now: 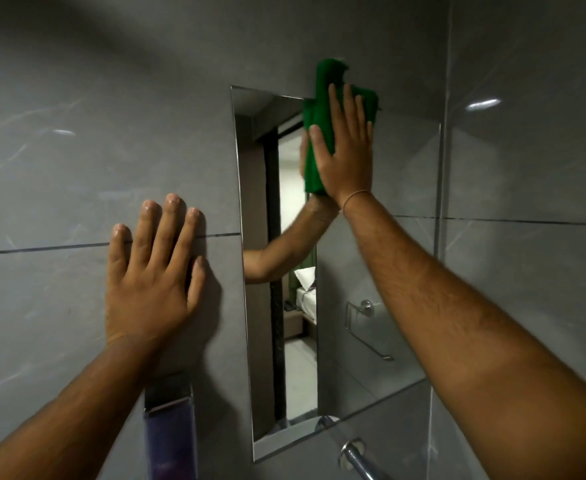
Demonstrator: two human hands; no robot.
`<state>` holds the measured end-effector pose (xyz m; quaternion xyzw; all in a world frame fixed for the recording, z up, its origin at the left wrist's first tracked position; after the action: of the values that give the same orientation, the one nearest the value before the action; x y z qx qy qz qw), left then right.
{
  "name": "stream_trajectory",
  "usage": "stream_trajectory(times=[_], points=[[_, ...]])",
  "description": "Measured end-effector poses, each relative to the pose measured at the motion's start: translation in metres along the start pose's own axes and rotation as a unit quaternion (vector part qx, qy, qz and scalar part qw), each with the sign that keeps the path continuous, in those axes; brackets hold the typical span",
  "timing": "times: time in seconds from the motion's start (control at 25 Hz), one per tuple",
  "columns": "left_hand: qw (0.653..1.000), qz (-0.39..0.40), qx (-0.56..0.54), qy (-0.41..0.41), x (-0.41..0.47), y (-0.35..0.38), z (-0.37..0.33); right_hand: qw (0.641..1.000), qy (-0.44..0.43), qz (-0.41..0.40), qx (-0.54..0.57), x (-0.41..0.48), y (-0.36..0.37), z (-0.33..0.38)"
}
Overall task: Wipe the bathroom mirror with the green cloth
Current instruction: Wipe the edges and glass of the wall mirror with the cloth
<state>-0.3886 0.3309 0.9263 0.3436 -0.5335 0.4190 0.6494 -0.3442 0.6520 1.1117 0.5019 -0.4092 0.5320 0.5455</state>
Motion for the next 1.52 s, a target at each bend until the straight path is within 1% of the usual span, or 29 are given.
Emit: stream_trajectory(times=[0.08,0.16,0.24,0.36,0.48,0.56,0.72,0.8,0.88,0.96,1.04,1.08,1.2,1.28,1.4,1.52], points=[[1.000,-0.001,0.002,-0.001,0.000,0.000,0.001,0.997,0.074,0.001,0.010,0.014,-0.006,-0.049],[1.000,-0.001,0.006,-0.002,-0.001,0.001,0.000,0.986,0.164,-0.003,0.025,0.025,-0.012,-0.100],[1.000,-0.002,0.010,-0.001,-0.003,0.003,0.001,0.974,0.227,0.003,0.007,0.033,-0.019,-0.149],[1.000,-0.006,0.010,0.002,-0.003,0.008,0.003,0.966,0.256,0.025,-0.001,0.028,-0.028,-0.201],[1.000,-0.012,0.019,0.007,-0.003,0.013,0.008,0.965,0.263,0.019,0.021,-0.008,-0.033,-0.216],[1.000,-0.009,0.021,0.004,-0.005,0.019,0.009,0.965,0.260,0.020,0.021,-0.057,-0.038,-0.219],[1.000,-0.002,0.023,-0.003,-0.007,0.028,0.015,0.959,0.280,0.034,-0.006,-0.192,-0.060,-0.229],[1.000,0.003,0.019,-0.006,-0.006,0.029,0.015,0.943,0.330,0.042,-0.011,-0.264,-0.073,-0.231],[1.000,-0.003,0.025,-0.007,-0.006,0.026,0.013,0.919,0.393,0.041,-0.006,-0.333,-0.083,-0.230],[1.000,-0.003,0.028,-0.006,-0.005,0.020,0.009,0.888,0.459,0.024,-0.003,-0.391,-0.093,-0.231],[1.000,-0.006,0.021,-0.007,-0.004,0.015,0.007,0.852,0.524,0.000,0.012,-0.428,-0.098,-0.230],[1.000,-0.007,0.018,-0.007,-0.004,0.012,0.004,0.841,0.541,-0.012,0.023,-0.435,-0.100,-0.228],[1.000,-0.004,0.025,-0.004,-0.003,0.008,0.001,0.831,0.552,-0.041,0.054,-0.428,-0.095,-0.223],[1.000,-0.002,0.031,-0.002,-0.002,0.005,0.001,0.818,0.568,-0.074,0.063,-0.427,-0.094,-0.226],[0.999,0.003,0.040,-0.008,0.000,0.004,0.000,0.784,0.599,-0.123,0.109,-0.422,-0.102,-0.217],[0.999,0.017,0.037,-0.015,0.004,-0.002,-0.006,0.743,0.618,-0.171,0.189,-0.403,-0.106,-0.186]])
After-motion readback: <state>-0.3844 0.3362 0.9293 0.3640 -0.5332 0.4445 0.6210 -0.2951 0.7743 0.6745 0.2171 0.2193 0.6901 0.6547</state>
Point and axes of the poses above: each hand's wrist, its own x-axis towards the middle knuckle, its own y-axis out of the palm, z = x × y, the point moved 7 cm from there along x, towards the middle knuckle, and after that the axes turned 11 degrees about -z, right-handed, at the moved point
